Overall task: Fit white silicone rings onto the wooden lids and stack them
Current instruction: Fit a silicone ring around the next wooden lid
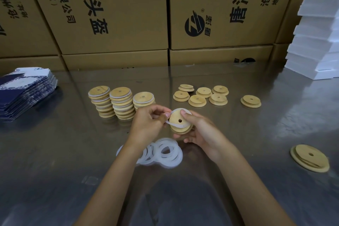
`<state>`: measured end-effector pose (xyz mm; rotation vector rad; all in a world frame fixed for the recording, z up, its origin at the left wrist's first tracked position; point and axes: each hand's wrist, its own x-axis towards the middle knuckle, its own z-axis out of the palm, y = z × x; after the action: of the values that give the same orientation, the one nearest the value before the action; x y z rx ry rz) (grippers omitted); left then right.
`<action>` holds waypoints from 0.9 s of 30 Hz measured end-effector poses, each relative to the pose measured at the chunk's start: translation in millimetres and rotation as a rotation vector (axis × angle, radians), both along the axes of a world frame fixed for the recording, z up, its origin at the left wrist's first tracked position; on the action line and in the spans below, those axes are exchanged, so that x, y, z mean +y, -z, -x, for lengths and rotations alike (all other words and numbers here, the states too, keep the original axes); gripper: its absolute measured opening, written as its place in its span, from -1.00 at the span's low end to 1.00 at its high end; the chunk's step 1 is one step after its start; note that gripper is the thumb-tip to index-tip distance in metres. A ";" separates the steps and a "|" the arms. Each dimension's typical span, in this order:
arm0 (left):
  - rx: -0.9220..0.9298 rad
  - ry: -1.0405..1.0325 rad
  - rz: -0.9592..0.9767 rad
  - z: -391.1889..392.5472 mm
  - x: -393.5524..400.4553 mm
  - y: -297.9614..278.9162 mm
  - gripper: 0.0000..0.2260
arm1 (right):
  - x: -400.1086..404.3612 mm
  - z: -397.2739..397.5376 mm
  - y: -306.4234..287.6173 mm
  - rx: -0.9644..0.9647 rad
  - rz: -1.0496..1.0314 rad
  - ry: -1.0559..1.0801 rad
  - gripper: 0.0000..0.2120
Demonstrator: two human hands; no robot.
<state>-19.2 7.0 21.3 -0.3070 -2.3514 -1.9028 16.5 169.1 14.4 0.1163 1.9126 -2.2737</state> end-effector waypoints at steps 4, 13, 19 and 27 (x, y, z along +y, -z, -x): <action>-0.044 0.022 -0.010 -0.6 -1.6 -2.5 -0.86 | -1.3 0.2 1.9 -0.021 0.046 0.005 -0.75; -0.058 0.030 -0.032 -0.6 0.5 -1.6 -0.93 | -7.5 -1.6 3.0 -0.002 0.226 0.067 -0.76; -0.117 -0.010 -0.118 -3.3 7.2 2.3 -0.97 | -8.4 -1.2 4.4 0.089 0.271 0.100 -0.74; -0.097 -0.097 -0.160 -3.4 9.5 5.8 -0.97 | -7.0 -0.2 5.1 0.078 0.163 0.123 -0.74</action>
<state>-15.8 16.5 15.4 -0.0870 -2.2086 -2.0866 16.7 162.1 9.3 0.1292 1.7933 -2.5403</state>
